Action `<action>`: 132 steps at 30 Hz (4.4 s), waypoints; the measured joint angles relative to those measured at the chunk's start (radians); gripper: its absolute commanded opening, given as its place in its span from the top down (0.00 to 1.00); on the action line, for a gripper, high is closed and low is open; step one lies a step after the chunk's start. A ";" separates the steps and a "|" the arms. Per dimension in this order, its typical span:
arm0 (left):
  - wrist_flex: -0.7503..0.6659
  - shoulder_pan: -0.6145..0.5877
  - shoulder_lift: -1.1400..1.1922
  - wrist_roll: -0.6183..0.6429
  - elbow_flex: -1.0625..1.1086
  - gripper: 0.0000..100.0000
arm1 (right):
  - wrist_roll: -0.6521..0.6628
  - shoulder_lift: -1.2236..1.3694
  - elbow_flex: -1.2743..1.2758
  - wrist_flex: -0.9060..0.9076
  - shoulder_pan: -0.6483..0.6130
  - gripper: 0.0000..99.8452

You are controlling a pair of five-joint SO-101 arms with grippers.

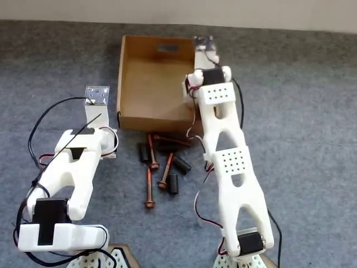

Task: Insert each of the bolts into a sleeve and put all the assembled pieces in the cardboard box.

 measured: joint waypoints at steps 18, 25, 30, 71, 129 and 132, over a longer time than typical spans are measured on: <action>0.000 0.000 0.000 0.000 0.000 0.99 | 0.000 -0.199 -0.009 0.006 0.212 0.99; 0.000 0.000 0.000 0.000 0.000 0.99 | 0.000 0.006 -0.008 0.034 0.233 0.99; 0.000 0.000 0.000 0.000 0.000 0.99 | 0.000 0.046 -0.006 0.101 0.170 0.99; 0.000 0.000 0.000 0.000 0.000 0.99 | -0.061 -0.425 -0.008 0.153 0.244 0.99; 0.000 0.000 0.000 0.000 0.000 0.99 | 0.117 -1.932 2.828 -1.008 -0.262 0.85; 0.000 0.000 0.000 0.000 0.000 0.99 | 0.123 -1.892 2.831 -1.063 -0.276 0.85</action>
